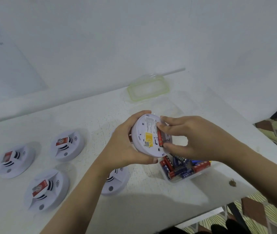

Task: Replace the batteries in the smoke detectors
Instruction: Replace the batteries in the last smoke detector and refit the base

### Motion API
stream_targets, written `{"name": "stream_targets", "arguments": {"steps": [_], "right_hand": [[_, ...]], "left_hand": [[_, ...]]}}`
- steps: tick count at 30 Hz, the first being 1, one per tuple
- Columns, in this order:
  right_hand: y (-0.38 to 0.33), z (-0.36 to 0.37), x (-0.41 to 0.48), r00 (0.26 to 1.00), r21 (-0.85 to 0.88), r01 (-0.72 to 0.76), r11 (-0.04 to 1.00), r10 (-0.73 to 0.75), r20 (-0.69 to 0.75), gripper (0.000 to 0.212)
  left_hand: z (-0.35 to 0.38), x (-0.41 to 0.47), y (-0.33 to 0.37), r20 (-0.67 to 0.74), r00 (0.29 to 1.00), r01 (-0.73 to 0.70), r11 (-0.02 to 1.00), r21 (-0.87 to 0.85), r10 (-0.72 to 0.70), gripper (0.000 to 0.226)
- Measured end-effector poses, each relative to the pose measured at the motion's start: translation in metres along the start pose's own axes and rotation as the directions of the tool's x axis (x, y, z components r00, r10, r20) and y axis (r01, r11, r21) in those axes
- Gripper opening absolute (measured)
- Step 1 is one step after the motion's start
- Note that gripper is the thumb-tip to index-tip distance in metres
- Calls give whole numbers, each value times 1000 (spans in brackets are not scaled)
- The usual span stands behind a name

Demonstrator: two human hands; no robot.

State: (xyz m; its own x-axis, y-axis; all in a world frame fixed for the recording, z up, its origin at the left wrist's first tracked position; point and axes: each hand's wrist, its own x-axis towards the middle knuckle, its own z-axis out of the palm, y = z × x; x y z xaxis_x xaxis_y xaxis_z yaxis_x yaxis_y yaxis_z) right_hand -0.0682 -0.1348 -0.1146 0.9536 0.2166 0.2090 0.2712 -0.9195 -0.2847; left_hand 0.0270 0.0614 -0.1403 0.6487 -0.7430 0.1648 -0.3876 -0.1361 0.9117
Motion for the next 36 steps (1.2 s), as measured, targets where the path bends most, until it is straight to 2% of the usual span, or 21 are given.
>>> {"name": "stream_targets", "arguments": {"steps": [4,11,14,16,18,21,24,27,30,32,36], "right_hand": [[-3,4,1,999,-45,36,998,-35,26,46],[8,7,0,999,101,32,994,-33,6,48],[11,10,0,999,165,1,986,-6,33,55],[13,11,0,999,225,-34,974,30,21,52],[12,11,0,999,291,-23,956,34,-33,43],[11,12,-5,976,333,52,942,23,-216,35],[14,12,-15,954,343,13,939,92,-286,32],[20,12,-25,970,355,-17,935,102,-223,30],[22,13,-30,996,287,-61,956,75,-39,33],[23,14,-29,998,245,-65,967,58,34,36],[30,6,-7,999,256,3,967,6,-33,29]], "left_hand": [[2,0,2,4,1000,6,1000,-1,-6,99],[0,1,-1,-13,1000,16,1000,23,-16,100],[-1,1,-3,-26,1000,13,1000,17,-13,100],[-2,1,-4,-28,1000,6,1000,15,-6,100],[-3,1,-5,-36,999,-2,1000,16,3,100],[-6,2,-9,-63,998,-10,1000,-15,9,100],[-9,3,-13,-118,993,-18,999,-34,14,99],[-11,5,-18,-170,985,-38,998,-52,29,97],[-13,10,-22,-215,976,-58,997,-60,44,99],[-13,13,-24,-257,966,-51,994,-94,25,98],[-14,20,-24,-317,948,-29,993,-117,-10,101]]}}
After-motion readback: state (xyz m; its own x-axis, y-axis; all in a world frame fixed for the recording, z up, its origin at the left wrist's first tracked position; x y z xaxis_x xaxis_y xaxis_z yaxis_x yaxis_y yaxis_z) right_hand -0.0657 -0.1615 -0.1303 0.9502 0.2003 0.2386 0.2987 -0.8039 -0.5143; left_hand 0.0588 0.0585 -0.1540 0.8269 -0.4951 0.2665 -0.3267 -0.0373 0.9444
